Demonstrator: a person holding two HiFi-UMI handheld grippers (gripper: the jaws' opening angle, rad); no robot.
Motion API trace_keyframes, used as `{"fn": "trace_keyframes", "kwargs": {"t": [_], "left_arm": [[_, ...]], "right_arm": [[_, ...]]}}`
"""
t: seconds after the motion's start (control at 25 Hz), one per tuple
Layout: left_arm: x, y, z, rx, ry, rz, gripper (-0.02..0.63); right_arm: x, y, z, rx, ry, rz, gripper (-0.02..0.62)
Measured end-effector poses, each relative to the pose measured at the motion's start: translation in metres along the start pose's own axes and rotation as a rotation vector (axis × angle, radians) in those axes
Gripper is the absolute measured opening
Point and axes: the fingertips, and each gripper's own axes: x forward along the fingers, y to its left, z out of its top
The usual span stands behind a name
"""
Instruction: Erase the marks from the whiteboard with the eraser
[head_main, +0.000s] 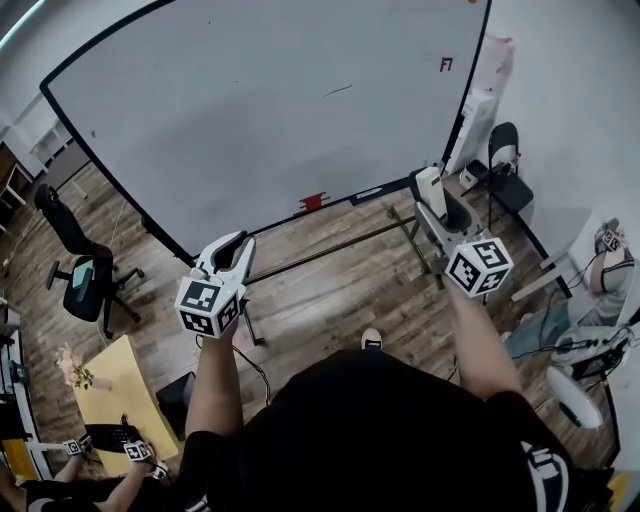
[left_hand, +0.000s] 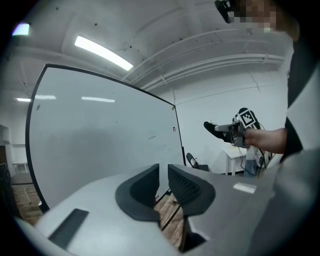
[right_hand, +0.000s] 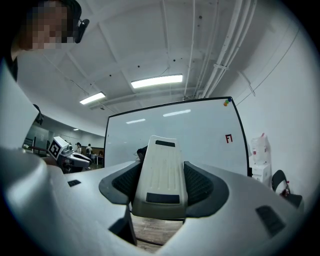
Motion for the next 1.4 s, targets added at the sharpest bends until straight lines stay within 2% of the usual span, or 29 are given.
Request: {"fn": "trace_keyframes", "kwargs": {"t": [0.44,0.68,1.4], "left_arm": [[0.059,0.019,0.001,-0.005,0.023,0.036,0.055],[0.089,0.028,0.001,0.011,0.04,0.066,0.029],[0.152,0.028,-0.002,-0.002,0.088,0.066,0.012]], "right_arm": [[0.05,-0.054,-0.009,-0.023,0.03,0.01,0.261],[0.072,-0.081,-0.014,-0.025,0.036,0.012,0.261],[0.121,-0.144,-0.029,0.001,0.055,0.039,0.261]]}}
